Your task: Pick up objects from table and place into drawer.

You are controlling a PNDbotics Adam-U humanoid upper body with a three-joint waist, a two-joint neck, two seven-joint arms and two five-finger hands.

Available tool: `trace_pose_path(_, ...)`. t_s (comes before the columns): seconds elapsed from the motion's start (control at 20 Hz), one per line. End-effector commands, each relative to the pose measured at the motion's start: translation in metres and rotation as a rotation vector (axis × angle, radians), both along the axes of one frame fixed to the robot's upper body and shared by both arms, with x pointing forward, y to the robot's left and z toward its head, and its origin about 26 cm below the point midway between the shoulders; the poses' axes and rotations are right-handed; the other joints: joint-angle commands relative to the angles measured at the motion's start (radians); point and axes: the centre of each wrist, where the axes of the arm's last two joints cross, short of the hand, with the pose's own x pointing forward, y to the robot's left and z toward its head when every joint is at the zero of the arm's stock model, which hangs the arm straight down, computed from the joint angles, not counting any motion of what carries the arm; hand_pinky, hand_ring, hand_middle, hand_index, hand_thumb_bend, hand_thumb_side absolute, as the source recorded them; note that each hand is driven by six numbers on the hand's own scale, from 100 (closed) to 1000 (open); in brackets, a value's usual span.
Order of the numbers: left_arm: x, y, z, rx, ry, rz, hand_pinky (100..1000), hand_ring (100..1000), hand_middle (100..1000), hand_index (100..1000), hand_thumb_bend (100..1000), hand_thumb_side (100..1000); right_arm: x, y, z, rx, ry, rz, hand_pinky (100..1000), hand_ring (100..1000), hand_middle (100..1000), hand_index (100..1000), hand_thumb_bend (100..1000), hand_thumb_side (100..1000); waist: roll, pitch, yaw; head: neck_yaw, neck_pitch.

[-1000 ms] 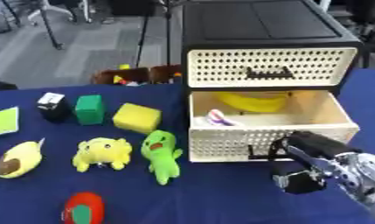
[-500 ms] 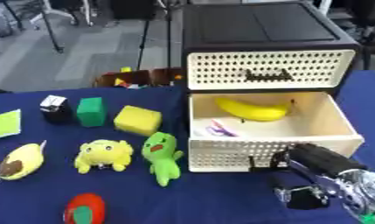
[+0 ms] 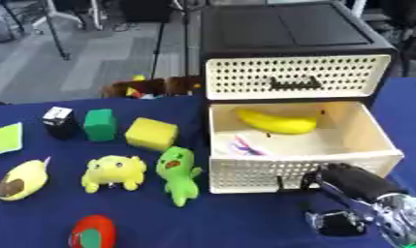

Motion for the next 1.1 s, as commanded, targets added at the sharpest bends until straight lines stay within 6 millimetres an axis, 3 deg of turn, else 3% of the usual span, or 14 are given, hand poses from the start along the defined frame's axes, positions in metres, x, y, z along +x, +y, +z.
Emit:
trace_pose_path(0.05,-0.002,0.002,0.005,0.000,-0.018,0.009,483,737,730,906,197,800,-0.002,0.001,-0.006,-0.009,0.027,0.014,100,178,116,631,100,259,0.001,-0.018,-0.002,0.003,-0.006)
trace_pose_path(0.7,-0.002,0.003,0.004,-0.003,-0.016,0.012,482,738,730,907,197,800,-0.006,0.001,-0.019,-0.019,0.044,0.026,100,180,117,621,100,262,0.004,-0.017,-0.010,0.007,-0.008)
trace_pose_path(0.95,-0.002,0.002,0.003,-0.005,-0.013,0.011,482,739,729,907,195,800,-0.005,0.002,-0.019,-0.012,0.034,0.032,100,177,116,818,100,265,0.006,-0.015,-0.012,0.007,-0.007)
trace_pose_path(1.1,-0.002,0.003,0.003,-0.006,-0.012,0.012,481,739,728,907,193,800,-0.005,0.003,-0.019,-0.002,0.027,0.038,100,173,117,850,100,267,0.006,-0.015,-0.012,0.006,-0.005)
